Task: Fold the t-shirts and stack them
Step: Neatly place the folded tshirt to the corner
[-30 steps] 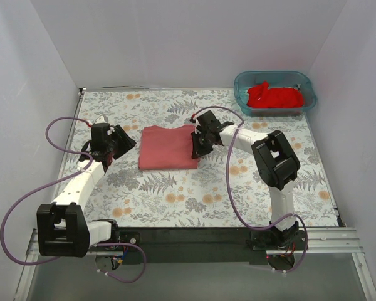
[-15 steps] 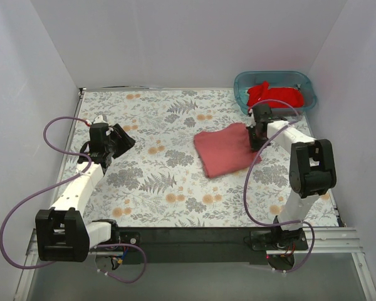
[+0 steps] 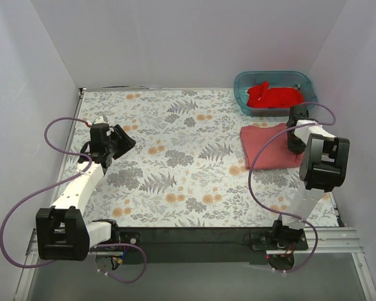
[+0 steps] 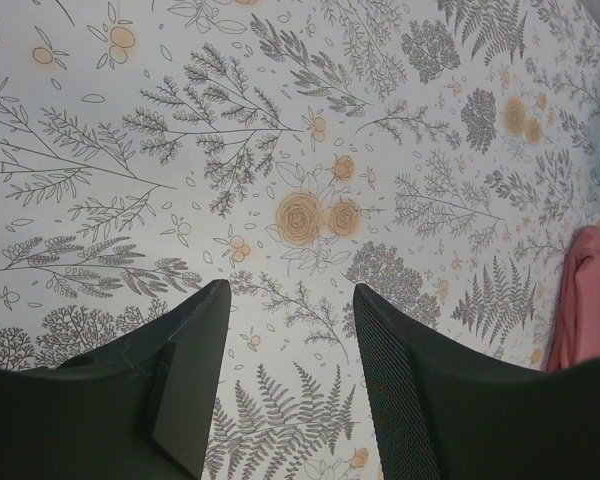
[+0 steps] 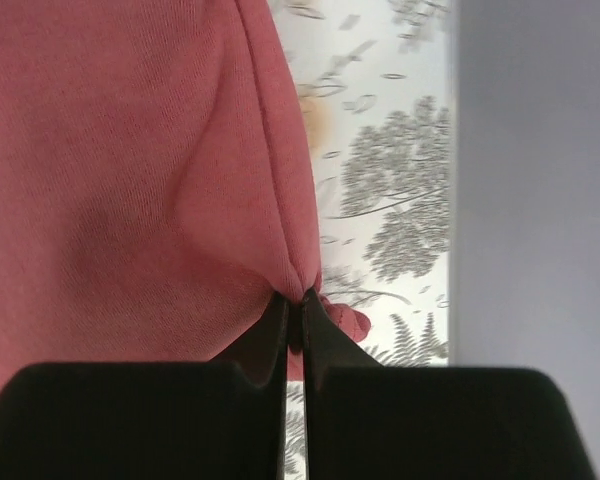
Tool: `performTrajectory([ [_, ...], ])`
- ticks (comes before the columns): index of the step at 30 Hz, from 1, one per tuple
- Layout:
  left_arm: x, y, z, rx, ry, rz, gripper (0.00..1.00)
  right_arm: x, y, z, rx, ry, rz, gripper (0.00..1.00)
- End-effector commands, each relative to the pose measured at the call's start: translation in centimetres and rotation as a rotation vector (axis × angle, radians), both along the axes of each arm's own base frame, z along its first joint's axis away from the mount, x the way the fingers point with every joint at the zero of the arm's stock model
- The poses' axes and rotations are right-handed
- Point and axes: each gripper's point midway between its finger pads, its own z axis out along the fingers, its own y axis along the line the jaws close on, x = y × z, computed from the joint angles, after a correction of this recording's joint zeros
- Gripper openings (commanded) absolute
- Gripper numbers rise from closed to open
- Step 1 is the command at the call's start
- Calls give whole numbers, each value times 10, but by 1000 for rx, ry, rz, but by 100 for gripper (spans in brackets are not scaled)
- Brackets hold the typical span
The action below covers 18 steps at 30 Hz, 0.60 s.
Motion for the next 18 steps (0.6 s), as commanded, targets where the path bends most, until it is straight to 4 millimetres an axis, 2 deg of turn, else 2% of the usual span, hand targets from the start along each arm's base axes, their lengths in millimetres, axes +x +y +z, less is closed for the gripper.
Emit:
performTrajectory([
  [1, 0, 1, -5, 9, 3, 2, 51, 9, -40, 8, -106, -29, -99, 1],
  [2, -1, 0, -8, 5, 14, -2, 51, 10, -51, 10, -103, -40, -131, 1],
  [5, 0, -3, -10, -8, 24, -17, 51, 13, -64, 10, -92, -72, -189, 1],
  [11, 0, -4, -18, -8, 46, -23, 51, 22, -90, 23, -177, -100, -262, 2],
  [15, 1, -3, -18, -5, 47, -15, 51, 25, -94, 34, -205, -120, -283, 18],
  [17, 1, -3, -16, -7, 42, -17, 51, 30, -87, 45, -178, -167, -292, 31],
  [18, 1, -3, -15, -7, 41, -16, 51, 33, -80, 55, -148, -202, -275, 34],
])
